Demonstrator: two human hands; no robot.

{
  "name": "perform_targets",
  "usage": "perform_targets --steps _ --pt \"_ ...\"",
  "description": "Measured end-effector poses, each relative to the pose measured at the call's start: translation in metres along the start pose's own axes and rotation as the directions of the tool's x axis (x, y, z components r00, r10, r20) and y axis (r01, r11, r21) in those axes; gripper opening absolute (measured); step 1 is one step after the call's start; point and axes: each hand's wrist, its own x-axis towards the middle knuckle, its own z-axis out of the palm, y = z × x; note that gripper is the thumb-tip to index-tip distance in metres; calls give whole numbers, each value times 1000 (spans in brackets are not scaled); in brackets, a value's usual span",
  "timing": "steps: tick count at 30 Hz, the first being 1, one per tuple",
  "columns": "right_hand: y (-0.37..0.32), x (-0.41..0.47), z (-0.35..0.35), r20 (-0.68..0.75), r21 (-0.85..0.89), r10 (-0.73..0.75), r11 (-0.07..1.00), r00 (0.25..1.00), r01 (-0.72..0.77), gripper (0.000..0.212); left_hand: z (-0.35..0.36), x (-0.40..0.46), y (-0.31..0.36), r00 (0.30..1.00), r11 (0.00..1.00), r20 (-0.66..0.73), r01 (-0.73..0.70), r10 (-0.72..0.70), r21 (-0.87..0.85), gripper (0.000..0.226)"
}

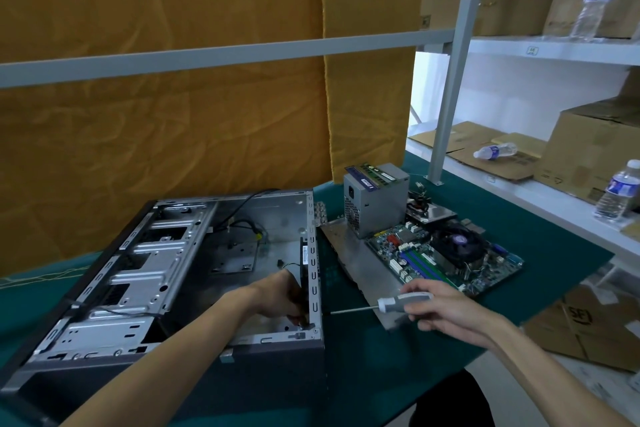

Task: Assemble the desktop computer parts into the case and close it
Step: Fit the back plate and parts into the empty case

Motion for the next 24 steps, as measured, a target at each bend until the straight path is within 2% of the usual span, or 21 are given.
perform_targets --steps 4,6,8,10,13,15,17,19,21,22,24 --pt "0 0 4 -59 -168 43 984 997 -52 50 0 -1 1 1000 1000 -4 4 -4 9 16" --pt "-3 -2 5 -15 -37 30 999 999 -31 41 0 -1 2 1000 1000 -7 2 -1 14 13" --pt "-4 -2 5 -38 63 -49 997 998 51 39 0 -2 4 1000 1000 -10 -3 4 18 9" --pt "-4 0 8 -91 -30 -93 995 992 90 38 0 -3 5 1000 1000 -15 -7 7 20 7" --pt "-5 1 10 -109 -132 -49 991 993 34 42 0 -5 6 1000 1000 -12 -1 1 6 12" --pt "-7 0 9 -82 -35 -39 999 996 36 36 0 -5 7 1000 1000 -14 6 -6 1 14" --pt "-7 1 6 -98 33 -90 995 991 94 33 0 -7 9 1000 1000 -11 12 -12 5 18" --pt "-6 5 6 -143 -69 -98 994 985 89 35 0 -9 10 1000 1000 -7 25 -25 7 22" --pt "-4 6 9 -148 -142 -45 990 988 24 43 0 -11 11 999 999 -3 42 -42 5 20" --pt "-4 6 9 -125 -119 -20 993 992 5 42 -1 -11 12 999 999 -4 48 -48 10 22" --pt "-5 4 10 -65 36 -9 999 998 12 31 0 -12 14 998 998 -4 55 -55 16 24"
